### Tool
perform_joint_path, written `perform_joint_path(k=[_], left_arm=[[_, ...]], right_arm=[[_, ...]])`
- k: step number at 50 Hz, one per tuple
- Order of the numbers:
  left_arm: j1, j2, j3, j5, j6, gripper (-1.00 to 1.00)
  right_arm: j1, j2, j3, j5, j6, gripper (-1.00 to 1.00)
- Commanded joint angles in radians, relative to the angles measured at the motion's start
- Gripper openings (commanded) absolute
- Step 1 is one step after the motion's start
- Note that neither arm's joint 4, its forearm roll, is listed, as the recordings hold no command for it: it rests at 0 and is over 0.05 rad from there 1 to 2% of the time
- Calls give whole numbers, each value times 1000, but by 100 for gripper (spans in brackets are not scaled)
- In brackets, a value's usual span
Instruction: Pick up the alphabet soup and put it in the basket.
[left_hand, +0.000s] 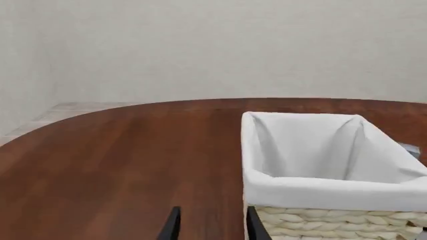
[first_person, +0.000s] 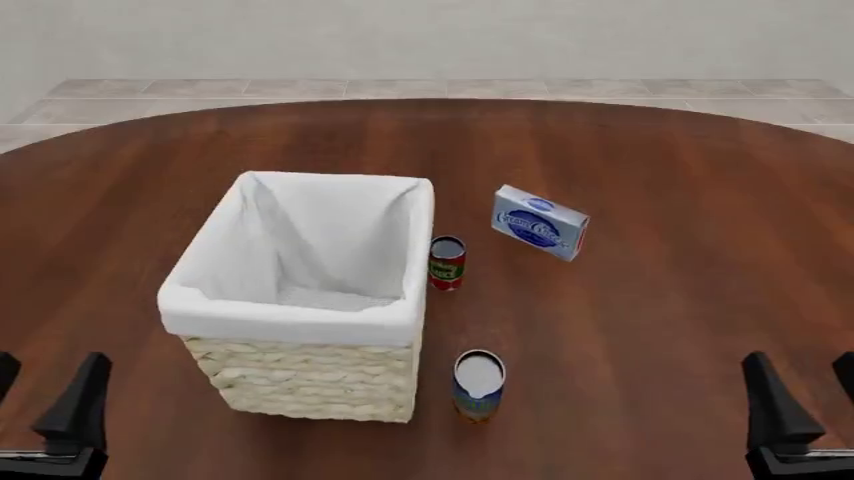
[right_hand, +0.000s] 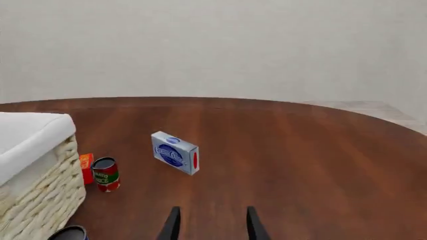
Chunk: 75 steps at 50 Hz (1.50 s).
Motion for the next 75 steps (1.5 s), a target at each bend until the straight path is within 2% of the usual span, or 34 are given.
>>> perform_joint_path(k=[1,21,23,24,32,36,39,43,44,45,48,51,54,55,57,61,66,70,72,75], left_arm=[[0,5,-3,-1,0,100],[0,5,-3,-1,0,100],[0,5,-3,-1,0,100],[0,5,-3,-1,0,100],[0,5,-3,-1,0,100],[0,5,-3,-1,0,100],[0,5,-3,-1,0,100],[0,5,-3,-1,0,100],[0,5,-3,-1,0,100],[0,5,-3,-1,0,100],[0,5,-3,-1,0,100],[0,5,-3,-1,0,100],[0,5,-3,-1,0,100],[0,5,-3,-1,0,100],[0,5,-3,-1,0,100],[0,4,-3,-1,0,100],[0,5,-3,-1,0,100],[0,5,-3,-1,0,100],[0,4,-3,-1,0,100],[0,5,-3,-1,0,100]], right_arm=[[0,-10,-1,16,5,100],[-8,17,-5,0,5,100],[-6,23,-15,-1,-1,100],[-8,60,-18,-23,-40,100],[5,112,-118,18,-47,100],[50,102,-184,76,-58,100],[56,161,-212,70,-96,100],[91,183,-257,92,-102,100],[91,183,-257,92,-102,100],[122,211,-283,98,-76,100],[109,208,-308,110,-57,100],[133,217,-319,100,-74,100],[155,304,-325,60,-21,100],[156,312,-327,50,-41,100],[179,351,-341,41,-32,100],[215,444,-377,19,-62,100],[255,514,-408,-6,-73,100],[298,616,-443,-25,-53,100],[302,632,-447,-39,-79,100],[322,669,-466,-48,-85,100]])
